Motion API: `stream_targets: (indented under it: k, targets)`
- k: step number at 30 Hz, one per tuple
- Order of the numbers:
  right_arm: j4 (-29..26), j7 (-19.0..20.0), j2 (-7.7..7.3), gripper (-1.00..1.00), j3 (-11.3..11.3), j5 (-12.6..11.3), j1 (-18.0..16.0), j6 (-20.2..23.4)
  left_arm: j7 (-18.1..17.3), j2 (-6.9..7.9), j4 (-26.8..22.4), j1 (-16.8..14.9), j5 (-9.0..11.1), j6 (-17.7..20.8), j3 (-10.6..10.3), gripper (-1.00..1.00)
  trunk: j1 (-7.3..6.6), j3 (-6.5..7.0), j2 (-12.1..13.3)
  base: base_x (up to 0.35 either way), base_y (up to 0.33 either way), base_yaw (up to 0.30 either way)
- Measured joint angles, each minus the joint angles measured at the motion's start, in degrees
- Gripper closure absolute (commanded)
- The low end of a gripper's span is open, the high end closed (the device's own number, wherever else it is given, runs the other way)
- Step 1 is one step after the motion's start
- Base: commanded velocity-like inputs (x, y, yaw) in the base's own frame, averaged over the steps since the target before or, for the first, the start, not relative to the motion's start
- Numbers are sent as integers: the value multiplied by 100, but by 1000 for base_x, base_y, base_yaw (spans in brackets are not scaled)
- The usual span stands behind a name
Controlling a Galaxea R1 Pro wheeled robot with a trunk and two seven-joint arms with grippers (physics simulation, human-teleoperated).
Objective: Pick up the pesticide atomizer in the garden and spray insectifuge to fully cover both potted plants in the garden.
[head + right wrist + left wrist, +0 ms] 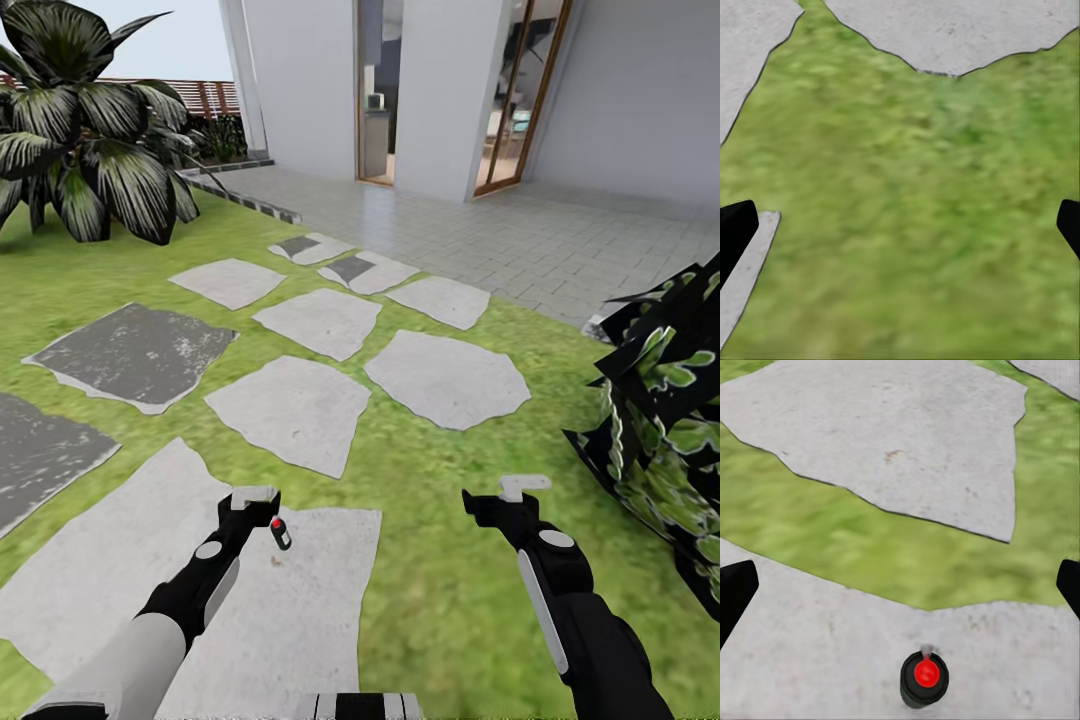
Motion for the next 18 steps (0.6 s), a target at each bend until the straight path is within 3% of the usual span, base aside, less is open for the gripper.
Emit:
stream_targets:
  k: [3,10,13,18]
  targets:
    - [0,-1,0,-100,0,0,0,0,0,0,-1,0,0,0,2,-100,66,-81,-120,0,0,0]
    - [0,0,0,-100,0,0,0,0,3,0,-1,0,0,-4,4,-100,85,-300,-131,0,0,0]
    - [0,-2,0,-100,0,0,0,0,5,0,-2,0,-5,-178,-6,-100,92,-390,-135,0,0,0]
    - [0,0,0,-100,0,0,0,0,7,0,-2,1,-8,-369,-21,-100,92,-400,-136,0,0,0]
